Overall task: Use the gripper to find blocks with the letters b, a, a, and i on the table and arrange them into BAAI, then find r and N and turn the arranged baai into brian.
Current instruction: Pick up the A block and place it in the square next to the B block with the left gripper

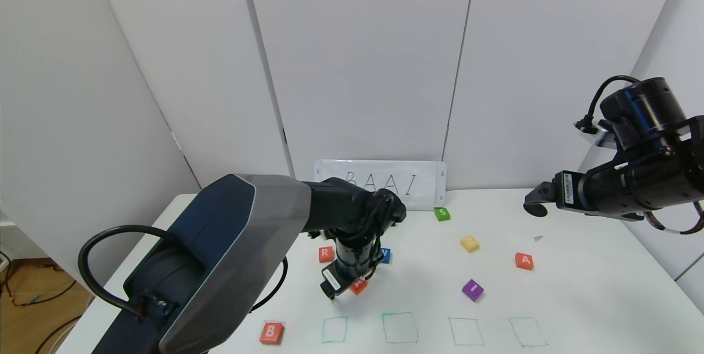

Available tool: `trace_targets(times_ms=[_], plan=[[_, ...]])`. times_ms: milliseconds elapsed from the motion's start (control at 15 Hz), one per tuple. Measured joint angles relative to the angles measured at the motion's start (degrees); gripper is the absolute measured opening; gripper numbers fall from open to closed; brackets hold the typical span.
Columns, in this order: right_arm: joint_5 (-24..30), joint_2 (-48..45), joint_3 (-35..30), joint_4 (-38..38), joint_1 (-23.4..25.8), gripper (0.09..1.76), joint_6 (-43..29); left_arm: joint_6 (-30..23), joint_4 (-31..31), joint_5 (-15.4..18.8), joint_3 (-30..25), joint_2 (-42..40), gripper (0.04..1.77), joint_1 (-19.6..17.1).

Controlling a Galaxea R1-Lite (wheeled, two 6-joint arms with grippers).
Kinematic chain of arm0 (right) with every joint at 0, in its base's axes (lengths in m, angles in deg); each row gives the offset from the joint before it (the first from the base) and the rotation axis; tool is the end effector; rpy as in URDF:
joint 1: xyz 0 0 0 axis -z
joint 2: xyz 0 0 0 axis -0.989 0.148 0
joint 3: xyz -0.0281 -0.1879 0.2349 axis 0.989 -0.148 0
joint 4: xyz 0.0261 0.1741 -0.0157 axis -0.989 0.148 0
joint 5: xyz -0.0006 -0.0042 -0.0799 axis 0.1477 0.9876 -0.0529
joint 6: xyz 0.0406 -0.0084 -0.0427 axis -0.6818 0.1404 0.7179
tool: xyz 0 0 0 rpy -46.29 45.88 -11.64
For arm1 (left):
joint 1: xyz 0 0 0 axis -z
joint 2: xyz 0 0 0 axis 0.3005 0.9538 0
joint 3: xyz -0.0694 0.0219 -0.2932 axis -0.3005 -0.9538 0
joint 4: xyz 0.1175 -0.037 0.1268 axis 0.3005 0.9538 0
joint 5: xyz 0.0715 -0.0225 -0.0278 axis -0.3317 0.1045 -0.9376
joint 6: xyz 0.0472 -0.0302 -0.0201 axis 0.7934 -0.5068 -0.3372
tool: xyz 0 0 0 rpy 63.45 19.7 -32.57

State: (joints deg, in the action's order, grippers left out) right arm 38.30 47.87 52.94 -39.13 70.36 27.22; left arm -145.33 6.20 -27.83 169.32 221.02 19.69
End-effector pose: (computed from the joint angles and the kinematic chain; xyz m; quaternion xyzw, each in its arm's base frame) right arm 0.3104 0.0549 0.1936 0.1049 0.4099 -0.0319 0.9055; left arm 0.3680 -0.2614 0.0204 -0.2587 0.5451 0.2296 0.7637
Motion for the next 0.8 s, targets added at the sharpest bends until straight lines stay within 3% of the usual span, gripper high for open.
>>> trace_targets(times_ms=[800], plan=[[0.0, 0.0, 0.0, 0.0, 0.2, 1.71, 0.0, 0.0, 0.2, 0.5, 0.0, 0.5, 1.72, 0.9]])
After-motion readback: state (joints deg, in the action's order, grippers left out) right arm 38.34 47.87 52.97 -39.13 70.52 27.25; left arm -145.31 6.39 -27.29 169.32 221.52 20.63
